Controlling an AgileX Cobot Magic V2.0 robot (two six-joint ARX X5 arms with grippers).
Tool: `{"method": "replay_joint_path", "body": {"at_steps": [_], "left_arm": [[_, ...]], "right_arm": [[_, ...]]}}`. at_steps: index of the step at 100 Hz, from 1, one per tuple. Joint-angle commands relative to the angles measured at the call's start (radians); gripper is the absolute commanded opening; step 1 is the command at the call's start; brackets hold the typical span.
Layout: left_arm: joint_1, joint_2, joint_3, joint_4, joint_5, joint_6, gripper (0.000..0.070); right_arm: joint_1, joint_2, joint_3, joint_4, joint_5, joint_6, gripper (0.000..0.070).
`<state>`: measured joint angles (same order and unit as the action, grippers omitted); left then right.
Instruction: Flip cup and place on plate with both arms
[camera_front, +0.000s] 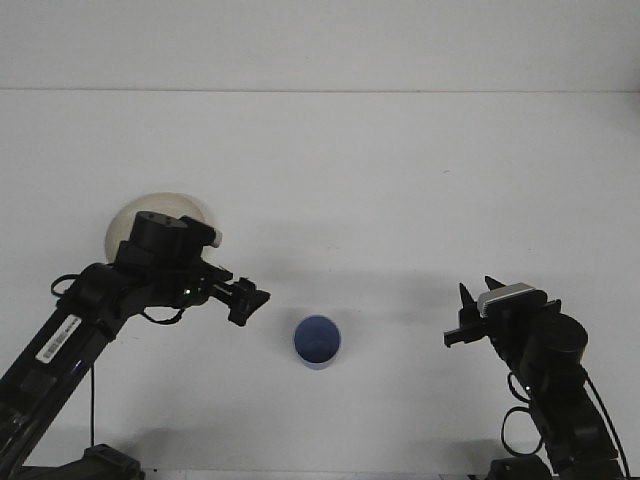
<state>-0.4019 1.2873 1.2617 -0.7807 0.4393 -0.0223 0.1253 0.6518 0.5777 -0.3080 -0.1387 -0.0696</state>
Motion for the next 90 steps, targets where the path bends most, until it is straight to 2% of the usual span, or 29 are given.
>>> {"method": "replay_joint_path", "body": {"at_steps": [1,18,36,90], "left_arm": [[-0.033,0.052,0.054,-0.034,-0.027,0.042,0.0636],[-0.127,0.157,0.134,-0.102,-0.098,0.065,0.0636],[-0.213,0.237,0.142,-0.084,-0.179,0.082,0.0636],[-0.326,0.446,0.142,-0.007,-0.207,0.069,0.0623]], "right_arm": [[0.002,0.003,0.010,0.010,-0.004,0.017,0.0305],[0.002,0.003,0.010,0.011,-0.004,0.017,0.0305],[0.002,0.003,0.010,0.016,-0.004,0.017,0.0305],[0.002,0.003,0.010,0.016,-0.019,0.018,0.0305]]}}
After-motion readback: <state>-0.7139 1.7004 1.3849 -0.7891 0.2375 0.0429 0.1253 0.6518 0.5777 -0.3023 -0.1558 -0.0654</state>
